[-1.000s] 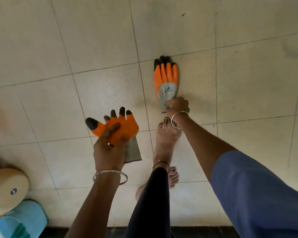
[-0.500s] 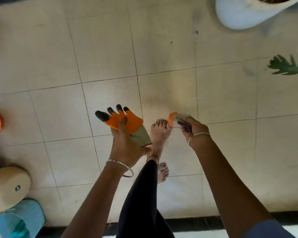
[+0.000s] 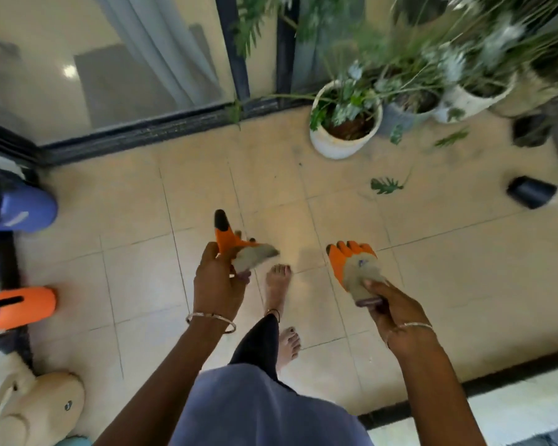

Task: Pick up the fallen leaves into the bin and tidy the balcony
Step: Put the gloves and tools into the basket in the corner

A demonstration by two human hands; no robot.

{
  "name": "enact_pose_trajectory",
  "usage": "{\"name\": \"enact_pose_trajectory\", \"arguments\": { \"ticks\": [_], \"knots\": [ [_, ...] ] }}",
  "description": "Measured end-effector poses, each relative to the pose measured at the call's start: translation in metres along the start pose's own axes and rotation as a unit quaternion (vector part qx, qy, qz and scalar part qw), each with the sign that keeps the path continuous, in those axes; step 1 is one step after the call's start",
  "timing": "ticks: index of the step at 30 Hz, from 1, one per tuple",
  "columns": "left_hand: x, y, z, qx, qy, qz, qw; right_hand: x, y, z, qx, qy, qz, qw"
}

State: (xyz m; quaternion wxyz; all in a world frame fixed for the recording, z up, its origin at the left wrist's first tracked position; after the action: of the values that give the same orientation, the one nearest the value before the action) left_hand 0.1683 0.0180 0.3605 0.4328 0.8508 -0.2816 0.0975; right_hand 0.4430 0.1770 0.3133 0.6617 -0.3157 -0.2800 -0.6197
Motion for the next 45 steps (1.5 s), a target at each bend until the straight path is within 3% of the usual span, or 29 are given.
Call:
{"name": "enact_pose_trajectory", "arguments": {
  "ticks": [5,9,14,20,24,29,35,39,45],
  "knots": [
    [0.044,0.079,-0.091,-0.091,-0.125,-0.113,0.981,0.101,0.045,0.06,-0.048,0.075,-0.025,0.996],
    [0.064,0.122,-0.137,-0.033,-0.095,-0.142,0.985,0.173,0.072,0.116,-0.068,0.203,-0.079,0.974],
    [0.074,0.143,-0.189,0.131,0.021,0.01,0.991,0.241,0.081,0.184,-0.063,0.314,-0.085,0.943],
    [0.063,0.14,-0.256,0.333,0.054,0.161,0.927,0.262,0.049,0.266,-0.008,0.348,-0.065,0.935],
    [0.058,0.134,-0.308,0.389,0.048,0.244,0.887,0.266,0.001,0.315,-0.022,0.341,-0.016,0.94],
    [0.06,0.131,-0.371,0.384,-0.023,0.315,0.868,0.269,-0.053,0.368,-0.009,0.346,0.04,0.937],
    [0.087,0.107,-0.432,0.348,-0.088,0.415,0.836,0.265,-0.099,0.411,0.016,0.363,0.053,0.93],
    [0.107,0.088,-0.452,0.278,-0.171,0.454,0.829,0.266,-0.133,0.42,0.02,0.365,0.063,0.929],
    [0.117,0.077,-0.463,0.227,-0.214,0.481,0.819,0.257,-0.145,0.42,-0.013,0.339,0.043,0.94]
  ]
}}
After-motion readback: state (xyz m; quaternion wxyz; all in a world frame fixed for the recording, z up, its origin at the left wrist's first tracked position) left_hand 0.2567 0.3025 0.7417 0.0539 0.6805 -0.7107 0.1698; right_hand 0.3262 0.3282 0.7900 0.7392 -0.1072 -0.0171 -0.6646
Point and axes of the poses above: each hand's wrist, its own x-axis away from the middle knuckle, its own y-axis out of the back of the hand, z = x × y, the point moved 7 cm from there along -x, towards the middle knuckle, and after that the axes turned 14 degrees about y, right-handed, at the moved point
